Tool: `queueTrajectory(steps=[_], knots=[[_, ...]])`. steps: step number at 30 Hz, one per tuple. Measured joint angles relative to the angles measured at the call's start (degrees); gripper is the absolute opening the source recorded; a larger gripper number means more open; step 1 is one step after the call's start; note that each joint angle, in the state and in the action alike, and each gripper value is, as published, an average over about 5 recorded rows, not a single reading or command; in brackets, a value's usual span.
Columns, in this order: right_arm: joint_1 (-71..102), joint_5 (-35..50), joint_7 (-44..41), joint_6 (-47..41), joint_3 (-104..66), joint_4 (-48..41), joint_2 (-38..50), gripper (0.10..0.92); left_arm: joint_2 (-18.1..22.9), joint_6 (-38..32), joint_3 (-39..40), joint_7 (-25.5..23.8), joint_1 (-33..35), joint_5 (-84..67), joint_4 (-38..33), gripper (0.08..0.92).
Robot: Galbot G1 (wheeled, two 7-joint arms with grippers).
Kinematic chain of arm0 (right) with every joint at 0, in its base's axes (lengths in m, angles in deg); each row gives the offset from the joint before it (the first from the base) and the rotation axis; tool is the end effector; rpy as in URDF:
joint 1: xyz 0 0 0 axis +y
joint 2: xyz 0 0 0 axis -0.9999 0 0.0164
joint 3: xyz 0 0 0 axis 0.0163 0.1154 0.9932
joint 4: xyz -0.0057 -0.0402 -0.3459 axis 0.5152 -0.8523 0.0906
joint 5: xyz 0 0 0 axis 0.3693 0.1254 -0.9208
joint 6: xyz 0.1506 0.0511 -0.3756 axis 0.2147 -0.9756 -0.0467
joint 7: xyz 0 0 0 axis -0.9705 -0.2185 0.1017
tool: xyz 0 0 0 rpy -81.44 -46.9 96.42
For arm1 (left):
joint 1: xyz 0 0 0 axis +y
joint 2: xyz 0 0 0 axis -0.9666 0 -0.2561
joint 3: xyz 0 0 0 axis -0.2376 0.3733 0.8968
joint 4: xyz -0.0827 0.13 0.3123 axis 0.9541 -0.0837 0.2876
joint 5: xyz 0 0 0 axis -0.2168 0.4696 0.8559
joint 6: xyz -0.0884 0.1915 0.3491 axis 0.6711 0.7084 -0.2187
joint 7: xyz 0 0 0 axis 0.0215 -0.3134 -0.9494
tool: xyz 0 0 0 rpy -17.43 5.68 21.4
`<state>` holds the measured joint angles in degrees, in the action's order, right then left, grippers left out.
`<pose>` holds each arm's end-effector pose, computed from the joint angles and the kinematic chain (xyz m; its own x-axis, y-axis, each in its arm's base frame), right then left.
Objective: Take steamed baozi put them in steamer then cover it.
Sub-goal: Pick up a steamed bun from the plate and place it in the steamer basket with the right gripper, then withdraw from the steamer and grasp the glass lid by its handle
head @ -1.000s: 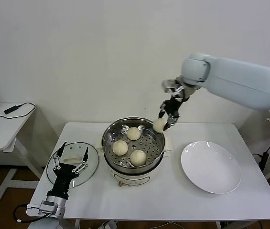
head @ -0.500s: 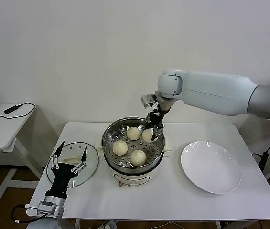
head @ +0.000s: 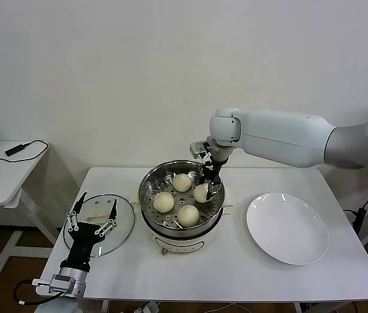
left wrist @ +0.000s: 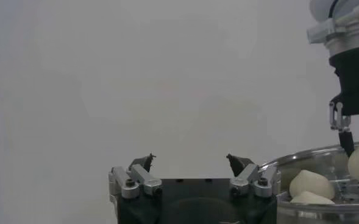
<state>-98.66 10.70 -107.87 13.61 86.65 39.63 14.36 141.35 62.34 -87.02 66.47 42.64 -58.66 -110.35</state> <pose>0.6149 0.1254 -0.0909 -0.0384 -0.1534 0.9874 -0.9295 -0.3571 -0.0916 0.2503 0.0614 -0.3077 -0.9760 0.1148 -0.1853 0.0623 0.9615 0.2675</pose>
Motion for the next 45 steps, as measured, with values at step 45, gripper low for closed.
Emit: queueTrajectory(steps=[45], knots=[[22.2,4.9,49.6,17.0,-32.0,15.1,14.4,0.823,-1.7,1.1,1.0,2.8,-2.0,8.1,-1.1,0.823]])
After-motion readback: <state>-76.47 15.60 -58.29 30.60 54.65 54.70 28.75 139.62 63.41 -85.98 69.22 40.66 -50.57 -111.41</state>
